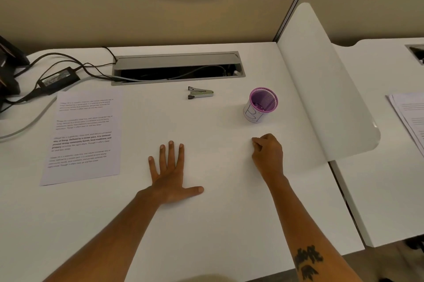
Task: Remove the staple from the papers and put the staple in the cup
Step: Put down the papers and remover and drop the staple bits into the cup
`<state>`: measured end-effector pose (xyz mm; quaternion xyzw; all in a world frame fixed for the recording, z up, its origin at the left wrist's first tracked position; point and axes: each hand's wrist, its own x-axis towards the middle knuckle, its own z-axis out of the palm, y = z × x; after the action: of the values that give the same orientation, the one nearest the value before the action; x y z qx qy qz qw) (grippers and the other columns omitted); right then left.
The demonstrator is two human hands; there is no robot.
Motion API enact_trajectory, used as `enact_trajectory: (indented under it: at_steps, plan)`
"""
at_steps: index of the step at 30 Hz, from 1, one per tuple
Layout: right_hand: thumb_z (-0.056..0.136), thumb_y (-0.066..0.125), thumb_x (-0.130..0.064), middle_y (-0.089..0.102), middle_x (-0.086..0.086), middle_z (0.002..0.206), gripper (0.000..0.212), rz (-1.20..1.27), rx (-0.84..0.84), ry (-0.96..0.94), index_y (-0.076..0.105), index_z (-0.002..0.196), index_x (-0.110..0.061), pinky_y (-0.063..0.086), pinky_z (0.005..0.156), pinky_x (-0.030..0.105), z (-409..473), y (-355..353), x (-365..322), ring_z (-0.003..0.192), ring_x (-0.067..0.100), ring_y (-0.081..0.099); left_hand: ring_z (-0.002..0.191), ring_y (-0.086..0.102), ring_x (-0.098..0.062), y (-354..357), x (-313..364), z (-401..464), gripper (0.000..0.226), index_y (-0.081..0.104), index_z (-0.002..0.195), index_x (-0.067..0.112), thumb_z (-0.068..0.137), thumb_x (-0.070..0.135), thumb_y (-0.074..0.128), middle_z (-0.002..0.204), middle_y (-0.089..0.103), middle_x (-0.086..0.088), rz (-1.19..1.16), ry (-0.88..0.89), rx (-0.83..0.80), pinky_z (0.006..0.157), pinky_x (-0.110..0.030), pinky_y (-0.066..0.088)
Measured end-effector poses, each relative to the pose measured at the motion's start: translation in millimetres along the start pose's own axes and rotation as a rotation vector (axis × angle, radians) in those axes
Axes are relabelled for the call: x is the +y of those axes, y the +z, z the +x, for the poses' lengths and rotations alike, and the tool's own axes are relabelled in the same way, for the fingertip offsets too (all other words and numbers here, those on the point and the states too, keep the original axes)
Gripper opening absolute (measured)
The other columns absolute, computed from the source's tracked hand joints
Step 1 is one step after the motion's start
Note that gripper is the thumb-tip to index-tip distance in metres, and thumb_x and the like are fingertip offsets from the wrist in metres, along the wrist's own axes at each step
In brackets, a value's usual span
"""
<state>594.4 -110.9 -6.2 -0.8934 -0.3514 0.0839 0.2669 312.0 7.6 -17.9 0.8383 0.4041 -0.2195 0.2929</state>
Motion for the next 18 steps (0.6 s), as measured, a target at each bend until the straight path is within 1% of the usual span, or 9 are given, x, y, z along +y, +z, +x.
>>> enact_trajectory:
  at_steps: [2,5,8,10,13,18]
  plan:
    - [0.096,0.065,0.001,0.073,0.015,0.1,0.02,0.013,0.013,0.02,0.08,0.11,-0.001,0.044,0.078,0.026,1,-1,1,0.09,0.031,0.069,0.138,-0.06,-0.027,0,1,0,0.149,-0.053,0.145,0.032,0.057,0.106,0.044,0.147,-0.067,0.002,0.003,-0.001,-0.002,0.116,-0.063,-0.031]
    - [0.093,0.071,-0.001,0.076,0.013,0.105,0.018,0.062,0.023,0.056,0.081,0.108,-0.003,0.049,0.083,0.026,2,-3,2,0.094,0.028,0.071,0.14,-0.059,-0.028,-1,1,0,0.149,-0.052,0.145,0.032,0.057,0.105,0.044,0.148,-0.066,0.001,-0.002,-0.004,-0.005,0.117,-0.064,-0.03]
    - [0.09,0.076,-0.006,0.076,0.011,0.103,0.015,0.087,0.0,0.056,0.081,0.104,-0.005,0.055,0.086,0.03,5,-4,0,0.092,0.025,0.071,0.141,-0.058,-0.029,-1,1,0,0.149,-0.052,0.145,0.032,0.059,0.104,0.045,0.149,-0.065,0.0,0.002,-0.008,-0.008,0.118,-0.065,-0.029]
    - [0.089,0.079,-0.011,0.075,0.01,0.099,0.013,0.078,-0.007,0.046,0.081,0.1,-0.005,0.057,0.085,0.034,8,-4,-1,0.089,0.024,0.07,0.141,-0.058,-0.029,-1,2,0,0.149,-0.051,0.146,0.031,0.06,0.104,0.046,0.149,-0.066,0.0,0.008,-0.01,-0.008,0.118,-0.065,-0.029]
    - [0.09,0.079,-0.011,0.075,0.011,0.095,0.01,0.05,-0.001,0.032,0.081,0.095,-0.003,0.055,0.08,0.034,10,-1,-4,0.084,0.026,0.069,0.141,-0.057,-0.03,-1,2,-1,0.149,-0.051,0.146,0.031,0.062,0.103,0.048,0.149,-0.066,0.0,0.007,-0.008,-0.011,0.117,-0.064,-0.029]
    - [0.093,0.073,-0.003,0.075,0.015,0.093,0.008,-0.035,-0.015,0.006,0.08,0.093,0.0,0.05,0.076,0.03,13,4,-8,0.084,0.03,0.069,0.141,-0.057,-0.029,-2,2,-1,0.149,-0.051,0.146,0.03,0.063,0.102,0.049,0.148,-0.066,-0.001,0.01,-0.007,-0.014,0.119,-0.065,-0.028]
